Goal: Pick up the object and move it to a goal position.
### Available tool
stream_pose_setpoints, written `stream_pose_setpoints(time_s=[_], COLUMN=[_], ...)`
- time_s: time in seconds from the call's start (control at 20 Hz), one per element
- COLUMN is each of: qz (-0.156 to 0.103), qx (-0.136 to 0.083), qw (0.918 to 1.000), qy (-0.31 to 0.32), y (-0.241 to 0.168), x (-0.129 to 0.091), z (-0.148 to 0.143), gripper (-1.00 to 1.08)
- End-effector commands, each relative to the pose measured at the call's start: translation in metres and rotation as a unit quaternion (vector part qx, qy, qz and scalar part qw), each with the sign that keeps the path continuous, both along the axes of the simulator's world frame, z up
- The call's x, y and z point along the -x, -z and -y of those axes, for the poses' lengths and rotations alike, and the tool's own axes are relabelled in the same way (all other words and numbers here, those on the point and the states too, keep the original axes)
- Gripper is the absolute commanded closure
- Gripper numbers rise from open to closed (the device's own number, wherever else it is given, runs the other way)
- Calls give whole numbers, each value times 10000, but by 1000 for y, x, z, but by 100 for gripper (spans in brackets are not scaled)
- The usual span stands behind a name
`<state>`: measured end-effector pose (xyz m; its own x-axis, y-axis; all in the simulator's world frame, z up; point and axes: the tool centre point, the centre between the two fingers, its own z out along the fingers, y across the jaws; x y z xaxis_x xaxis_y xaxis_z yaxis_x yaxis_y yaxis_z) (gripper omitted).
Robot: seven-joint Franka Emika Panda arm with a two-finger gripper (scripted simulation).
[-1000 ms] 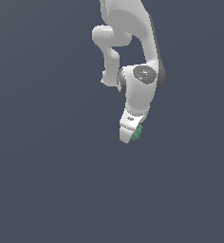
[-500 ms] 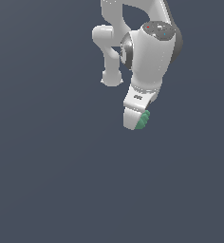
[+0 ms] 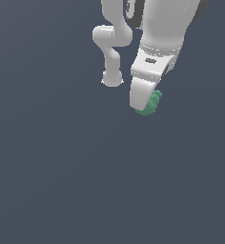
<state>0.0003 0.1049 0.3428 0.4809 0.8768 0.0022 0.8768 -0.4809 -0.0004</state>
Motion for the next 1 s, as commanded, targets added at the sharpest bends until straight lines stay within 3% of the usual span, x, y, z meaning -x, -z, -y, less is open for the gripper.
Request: stream_pose_setpoints(time_s=[0.0,0.5,0.95], qz=[-4,-4,-4], qx=[0,5,8], qw=[10000,10000,10000], qy=[1,9,16], y=[-25,-102,-146], x=[-3,-15,-23], z=[-1,-5,-7], gripper=[108,108,108])
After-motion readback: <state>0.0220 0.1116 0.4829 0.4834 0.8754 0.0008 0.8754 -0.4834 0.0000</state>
